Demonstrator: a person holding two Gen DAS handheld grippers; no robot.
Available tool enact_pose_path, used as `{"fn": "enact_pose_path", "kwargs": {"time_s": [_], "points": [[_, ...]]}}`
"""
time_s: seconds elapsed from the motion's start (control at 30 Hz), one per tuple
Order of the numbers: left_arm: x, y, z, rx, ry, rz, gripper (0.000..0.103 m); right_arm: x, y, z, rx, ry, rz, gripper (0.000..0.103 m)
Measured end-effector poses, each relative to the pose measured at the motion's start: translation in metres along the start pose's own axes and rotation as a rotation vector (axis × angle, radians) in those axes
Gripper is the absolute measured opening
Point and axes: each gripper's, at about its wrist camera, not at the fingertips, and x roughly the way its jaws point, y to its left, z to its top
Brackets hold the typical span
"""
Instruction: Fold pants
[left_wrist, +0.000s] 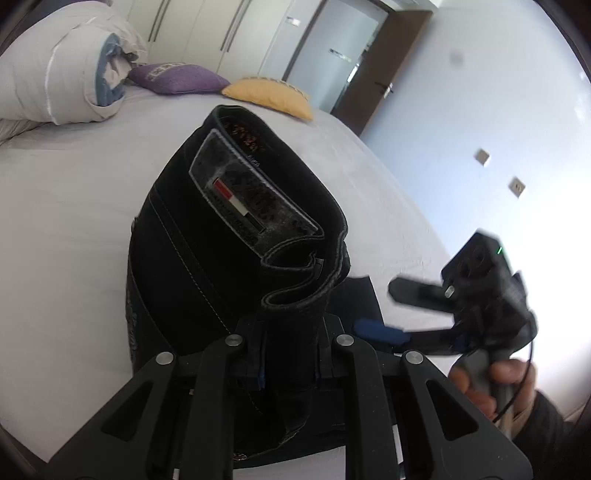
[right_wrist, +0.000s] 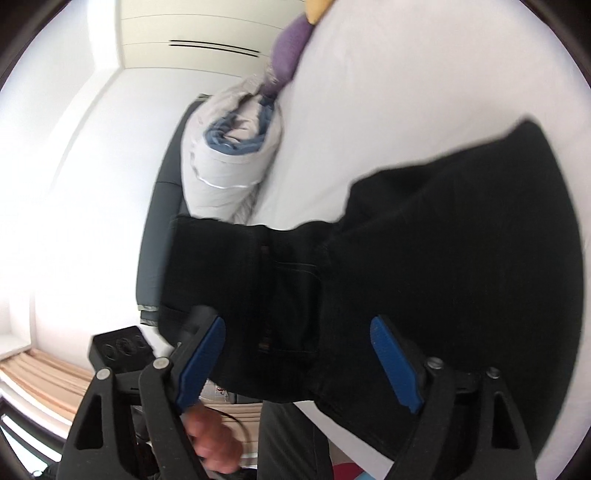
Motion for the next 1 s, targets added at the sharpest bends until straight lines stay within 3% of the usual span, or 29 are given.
{"fn": "enact_pose_path", "kwargs": {"time_s": [0.17, 0.3, 0.43, 0.57, 0.7, 0.83, 0.93, 1.0], "points": [[0.036, -0.062, -0.044, 0.251, 0.093, 0.061, 0.015, -0.026, 0.007, 0.007, -0.054, 0.028, -0.088, 0.089], [0.055, -0.091, -0.072, 0.368, 0.145, 0.087, 0.015, -0.025, 0.0, 0.005, -0.045, 0.067, -0.166, 0.089], [0.063, -0.105, -0.082, 0.431, 0.158, 0.129, 0.015, -0.013, -0.028, 0.003, 0.009, 0.13, -0.284, 0.089], [0.075, -0.104, -0.081, 0.45, 0.191, 0.14, 0.015, -0.006, -0.051, 0.005, 0.082, 0.119, -0.235, 0.082], [0.08, -0.108, -0.087, 0.461, 0.199, 0.144, 0.015, 0.003, -0.043, 0.011, 0.076, 0.111, -0.175, 0.082], [0.083, -0.107, -0.078, 0.454, 0.205, 0.153, 0.015, 0.019, -0.036, 0.022, 0.055, 0.146, -0.23, 0.081], [0.077, -0.108, -0.079, 0.456, 0.207, 0.154, 0.015, 0.028, -0.037, 0.025, 0.039, 0.169, -0.271, 0.069], [0.076, -0.108, -0.079, 0.453, 0.211, 0.153, 0.015, 0.032, -0.036, 0.026, 0.005, 0.172, -0.294, 0.048]]}}
